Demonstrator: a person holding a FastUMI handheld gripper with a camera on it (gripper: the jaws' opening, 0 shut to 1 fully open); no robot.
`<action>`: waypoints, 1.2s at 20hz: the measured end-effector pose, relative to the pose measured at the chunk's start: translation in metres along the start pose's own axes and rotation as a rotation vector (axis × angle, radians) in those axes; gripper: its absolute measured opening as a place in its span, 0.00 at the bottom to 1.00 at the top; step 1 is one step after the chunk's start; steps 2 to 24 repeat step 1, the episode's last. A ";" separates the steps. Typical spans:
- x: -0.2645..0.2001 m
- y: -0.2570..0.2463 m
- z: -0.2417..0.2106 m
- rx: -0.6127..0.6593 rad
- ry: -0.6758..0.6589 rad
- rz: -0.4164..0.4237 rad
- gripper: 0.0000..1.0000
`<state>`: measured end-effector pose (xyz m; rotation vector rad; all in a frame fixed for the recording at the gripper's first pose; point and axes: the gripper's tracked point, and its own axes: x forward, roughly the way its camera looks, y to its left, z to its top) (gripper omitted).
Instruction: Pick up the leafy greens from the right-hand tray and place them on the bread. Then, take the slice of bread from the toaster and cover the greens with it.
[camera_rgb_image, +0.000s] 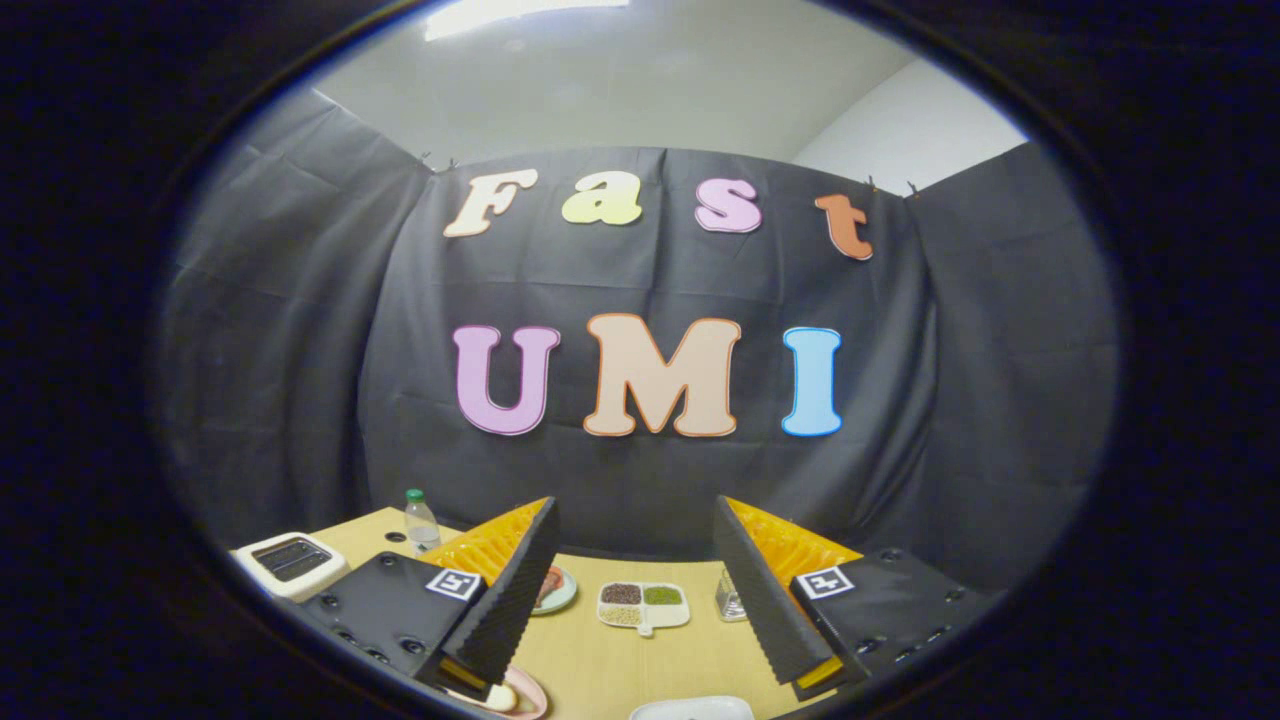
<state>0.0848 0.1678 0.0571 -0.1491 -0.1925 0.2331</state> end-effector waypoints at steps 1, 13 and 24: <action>-0.001 -0.004 0.001 -0.003 -0.004 -0.001 0.98; -0.001 -0.004 0.001 -0.003 -0.004 -0.001 0.98; -0.001 -0.004 0.001 -0.003 -0.004 -0.001 0.98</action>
